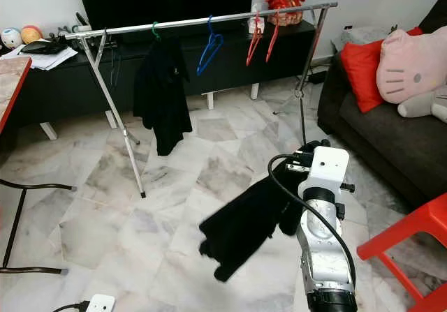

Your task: Hang hanger

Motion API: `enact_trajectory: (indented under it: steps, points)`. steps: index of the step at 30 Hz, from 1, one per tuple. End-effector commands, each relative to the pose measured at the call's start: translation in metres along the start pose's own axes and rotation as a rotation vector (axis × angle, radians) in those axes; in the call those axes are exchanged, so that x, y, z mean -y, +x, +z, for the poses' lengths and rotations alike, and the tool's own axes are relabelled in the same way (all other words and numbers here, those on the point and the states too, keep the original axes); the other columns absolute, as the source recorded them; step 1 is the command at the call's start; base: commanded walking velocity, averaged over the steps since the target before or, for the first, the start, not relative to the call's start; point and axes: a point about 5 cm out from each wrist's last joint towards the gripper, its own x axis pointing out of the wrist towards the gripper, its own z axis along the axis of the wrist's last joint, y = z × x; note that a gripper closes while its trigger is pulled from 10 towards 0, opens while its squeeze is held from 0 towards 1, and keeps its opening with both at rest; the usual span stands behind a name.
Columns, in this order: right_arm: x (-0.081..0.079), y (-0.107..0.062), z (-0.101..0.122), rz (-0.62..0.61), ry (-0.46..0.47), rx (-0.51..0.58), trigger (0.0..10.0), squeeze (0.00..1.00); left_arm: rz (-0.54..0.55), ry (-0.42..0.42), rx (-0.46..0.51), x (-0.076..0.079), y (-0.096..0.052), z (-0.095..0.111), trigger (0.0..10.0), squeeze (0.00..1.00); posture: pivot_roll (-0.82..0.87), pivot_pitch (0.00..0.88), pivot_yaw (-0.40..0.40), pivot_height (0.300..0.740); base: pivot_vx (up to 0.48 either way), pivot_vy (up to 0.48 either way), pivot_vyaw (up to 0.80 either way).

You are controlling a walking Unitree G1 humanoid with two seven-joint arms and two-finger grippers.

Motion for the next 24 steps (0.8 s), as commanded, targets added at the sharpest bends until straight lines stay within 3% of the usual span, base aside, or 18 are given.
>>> enact_trajectory:
  steps: [1,24]
  points:
    - [0.0012,0.0036,0.0074,-0.013,0.017,0.03,10.0,0.0,0.002,-0.021,0.014,-0.0021,-0.0003,0.0009,10.0,0.0,-0.13,0.0,-0.018,0.74,0.24,0.0,0.0]
    - [0.0021,0.0066,0.0095,-0.034,0.044,0.029,10.0,0.0,0.0,-0.024,0.021,-0.0044,-0.0002,0.0031,10.0,0.0,-0.13,0.0,-0.023,0.74,0.295,0.0,0.0]
